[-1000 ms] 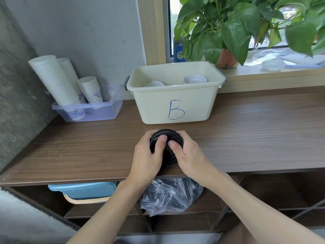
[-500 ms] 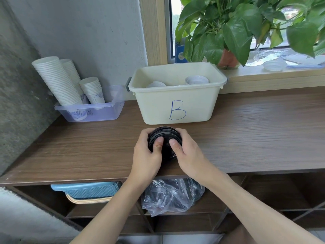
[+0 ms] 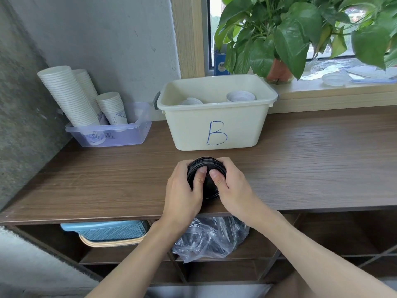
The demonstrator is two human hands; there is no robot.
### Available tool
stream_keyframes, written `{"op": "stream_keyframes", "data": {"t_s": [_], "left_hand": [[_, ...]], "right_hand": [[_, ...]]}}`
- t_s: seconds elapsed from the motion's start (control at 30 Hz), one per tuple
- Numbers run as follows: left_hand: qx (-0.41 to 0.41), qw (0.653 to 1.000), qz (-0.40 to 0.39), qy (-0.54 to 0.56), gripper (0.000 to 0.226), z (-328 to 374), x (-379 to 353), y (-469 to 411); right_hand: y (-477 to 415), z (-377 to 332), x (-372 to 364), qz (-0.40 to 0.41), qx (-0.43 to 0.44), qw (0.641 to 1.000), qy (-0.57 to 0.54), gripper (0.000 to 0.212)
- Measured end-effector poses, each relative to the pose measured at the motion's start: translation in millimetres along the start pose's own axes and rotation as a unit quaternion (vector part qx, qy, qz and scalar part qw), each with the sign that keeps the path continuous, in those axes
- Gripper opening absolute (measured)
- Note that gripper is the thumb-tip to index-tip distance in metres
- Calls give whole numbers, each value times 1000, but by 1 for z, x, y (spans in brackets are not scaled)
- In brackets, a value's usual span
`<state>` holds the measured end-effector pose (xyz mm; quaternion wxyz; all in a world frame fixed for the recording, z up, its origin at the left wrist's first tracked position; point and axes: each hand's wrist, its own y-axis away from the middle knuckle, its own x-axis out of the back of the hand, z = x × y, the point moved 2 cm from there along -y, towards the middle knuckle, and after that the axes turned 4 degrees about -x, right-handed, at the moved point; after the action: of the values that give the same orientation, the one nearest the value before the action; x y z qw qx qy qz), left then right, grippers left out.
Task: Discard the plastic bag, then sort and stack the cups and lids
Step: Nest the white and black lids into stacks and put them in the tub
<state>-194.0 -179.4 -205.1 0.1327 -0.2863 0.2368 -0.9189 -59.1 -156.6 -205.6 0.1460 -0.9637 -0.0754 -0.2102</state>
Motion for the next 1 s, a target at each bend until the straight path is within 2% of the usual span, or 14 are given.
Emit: {"op": "stream_keyframes", "data": {"t_s": [0.1, 0.23, 0.37, 0.53, 0.67, 0.77, 0.83, 1.0], "left_hand": [[10, 1000, 3, 7, 14, 2, 0, 1], [9, 1000, 8, 2, 14, 6, -1, 1], [16, 1000, -18, 18, 20, 4, 0, -2], [-5, 997, -44, 63, 38, 6, 4, -2], [-3, 998, 4, 66, 28, 4, 3, -2], [15, 997, 36, 59, 20, 2, 4, -4], [29, 997, 37, 59, 13, 0, 4, -5], [42, 998, 6, 55, 13, 1, 3, -5]], "right_hand": [[1, -1, 0, 3, 1, 1000, 6, 19], [1, -2, 0, 14, -1, 1000, 6, 8], [0, -2, 1, 17, -4, 1000, 2, 7], [-1, 0, 2, 18, 3, 1000, -3, 6], [-2, -2, 1, 38, 34, 999, -7, 24], [-3, -4, 0, 16, 24, 999, -14, 38], [-3, -4, -1, 2, 21, 1000, -3, 38], [-1, -1, -2, 12, 6, 1000, -16, 29]]}}
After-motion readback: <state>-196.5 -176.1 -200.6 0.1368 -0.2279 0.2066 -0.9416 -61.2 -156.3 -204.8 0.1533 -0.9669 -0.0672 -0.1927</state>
